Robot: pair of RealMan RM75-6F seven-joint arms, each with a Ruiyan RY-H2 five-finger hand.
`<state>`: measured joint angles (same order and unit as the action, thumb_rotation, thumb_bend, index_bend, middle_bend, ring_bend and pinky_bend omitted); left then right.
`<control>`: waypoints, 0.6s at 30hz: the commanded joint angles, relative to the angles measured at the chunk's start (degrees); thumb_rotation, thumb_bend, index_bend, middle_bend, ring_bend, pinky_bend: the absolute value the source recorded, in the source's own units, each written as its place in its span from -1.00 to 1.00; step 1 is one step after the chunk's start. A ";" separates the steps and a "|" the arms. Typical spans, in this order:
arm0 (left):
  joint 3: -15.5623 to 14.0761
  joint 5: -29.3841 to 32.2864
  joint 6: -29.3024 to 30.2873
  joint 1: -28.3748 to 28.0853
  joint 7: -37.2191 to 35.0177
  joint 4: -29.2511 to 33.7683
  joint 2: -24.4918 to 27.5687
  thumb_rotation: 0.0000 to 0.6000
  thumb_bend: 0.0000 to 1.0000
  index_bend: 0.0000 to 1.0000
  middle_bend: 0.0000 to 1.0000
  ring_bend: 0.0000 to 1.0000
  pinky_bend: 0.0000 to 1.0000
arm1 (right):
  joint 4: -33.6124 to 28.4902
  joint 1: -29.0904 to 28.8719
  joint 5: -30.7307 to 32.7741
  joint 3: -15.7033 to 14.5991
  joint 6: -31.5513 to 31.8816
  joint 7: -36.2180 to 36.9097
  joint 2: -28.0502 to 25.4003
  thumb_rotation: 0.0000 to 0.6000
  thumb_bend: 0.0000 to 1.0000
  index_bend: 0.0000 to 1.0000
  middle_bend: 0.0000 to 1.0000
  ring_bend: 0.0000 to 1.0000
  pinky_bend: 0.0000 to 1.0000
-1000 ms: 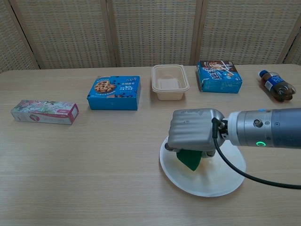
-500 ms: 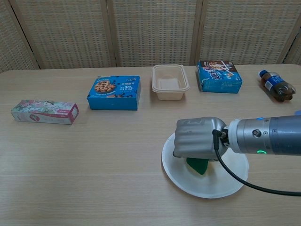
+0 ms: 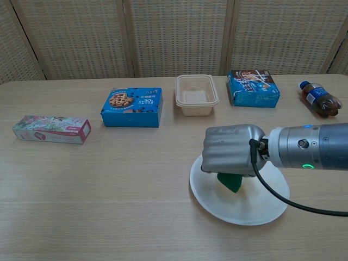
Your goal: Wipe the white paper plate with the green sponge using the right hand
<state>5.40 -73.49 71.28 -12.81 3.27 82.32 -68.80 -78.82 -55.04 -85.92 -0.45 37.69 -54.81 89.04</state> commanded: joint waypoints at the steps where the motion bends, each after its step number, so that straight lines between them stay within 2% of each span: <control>1: -0.04 -0.02 0.02 0.02 0.05 0.07 0.00 1.00 -1.00 -1.00 -1.00 -1.00 -1.00 | -1.64 -0.23 0.62 0.50 0.37 -0.84 -1.79 1.00 0.33 0.25 0.32 0.12 0.47; 6: -0.12 -0.10 0.19 0.05 0.36 0.23 -0.06 1.00 -1.00 -1.00 -1.00 -1.00 -1.00 | -2.44 0.04 2.25 -0.43 -0.52 -2.80 -2.27 1.00 0.33 0.25 0.32 0.12 0.47; 18: -0.20 0.00 0.04 0.06 0.35 0.27 -0.05 1.00 -1.00 -1.00 -1.00 -1.00 -1.00 | 2.12 0.76 7.04 -2.69 -2.33 -7.80 1.72 1.00 0.34 0.25 0.32 0.12 0.47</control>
<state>5.20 -73.50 71.32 -12.75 3.62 82.59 -68.85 -76.91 -54.35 -79.09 -3.01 35.44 -62.42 90.55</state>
